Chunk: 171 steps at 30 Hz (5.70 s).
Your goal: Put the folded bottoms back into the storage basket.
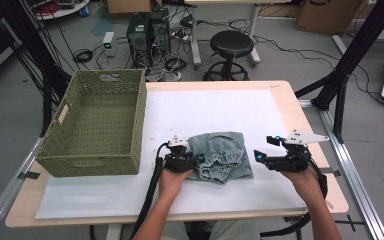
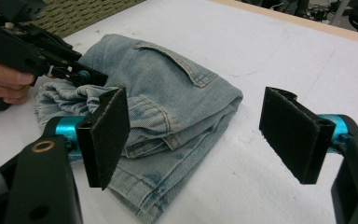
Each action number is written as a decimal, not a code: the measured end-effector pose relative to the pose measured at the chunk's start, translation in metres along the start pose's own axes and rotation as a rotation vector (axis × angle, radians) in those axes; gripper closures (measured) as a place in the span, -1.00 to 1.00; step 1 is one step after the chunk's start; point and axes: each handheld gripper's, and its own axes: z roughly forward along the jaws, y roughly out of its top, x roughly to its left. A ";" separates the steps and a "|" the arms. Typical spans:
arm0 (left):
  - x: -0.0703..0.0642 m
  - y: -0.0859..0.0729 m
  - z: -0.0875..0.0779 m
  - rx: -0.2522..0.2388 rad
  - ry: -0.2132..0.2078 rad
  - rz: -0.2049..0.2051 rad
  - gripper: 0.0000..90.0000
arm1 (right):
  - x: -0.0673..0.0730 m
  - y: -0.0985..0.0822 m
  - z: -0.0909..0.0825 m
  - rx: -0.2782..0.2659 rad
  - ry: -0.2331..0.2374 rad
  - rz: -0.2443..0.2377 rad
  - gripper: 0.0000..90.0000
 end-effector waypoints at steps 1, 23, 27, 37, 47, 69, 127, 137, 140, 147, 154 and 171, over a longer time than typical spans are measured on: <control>-0.001 0.000 -0.001 -0.012 0.002 0.006 0.58 | -0.001 0.000 -0.001 -0.002 -0.002 0.003 -0.45; -0.042 0.045 -0.039 -0.264 -0.095 0.209 0.64 | -0.008 0.000 -0.012 -0.046 -0.016 0.029 -0.45; -0.041 0.052 -0.048 -0.286 -0.102 0.222 0.64 | -0.007 -0.001 -0.012 -0.045 -0.014 0.032 -0.45; -0.028 0.075 -0.085 -0.381 -0.088 0.227 0.65 | -0.006 0.000 -0.011 -0.046 -0.021 0.029 -0.45; -0.014 0.102 -0.124 -0.459 -0.061 0.253 0.65 | -0.005 0.001 -0.010 -0.045 -0.023 0.025 -0.45; 0.029 0.131 -0.201 -0.544 0.023 0.239 0.64 | -0.002 0.002 -0.008 -0.038 -0.026 0.011 -0.45; 0.109 0.102 -0.285 -0.601 0.185 0.099 0.64 | 0.002 0.001 -0.002 -0.018 -0.028 0.014 -0.45; 0.147 0.091 -0.272 -0.513 0.586 -0.100 -0.20 | 0.004 0.001 0.000 -0.012 -0.027 0.010 -0.45; 0.144 0.092 -0.270 -0.526 0.575 -0.053 -0.34 | 0.003 0.001 0.000 -0.012 -0.026 0.010 -0.45; 0.137 0.089 -0.259 -0.564 0.513 -0.002 -0.39 | 0.004 0.002 -0.001 -0.011 -0.023 0.005 -0.45; 0.126 0.084 -0.246 -0.581 0.425 0.073 -0.45 | 0.004 0.002 -0.001 -0.011 -0.026 0.004 -0.45; 0.083 0.078 -0.213 -0.571 0.236 0.185 -0.48 | 0.003 0.003 0.002 -0.011 -0.019 0.001 -0.45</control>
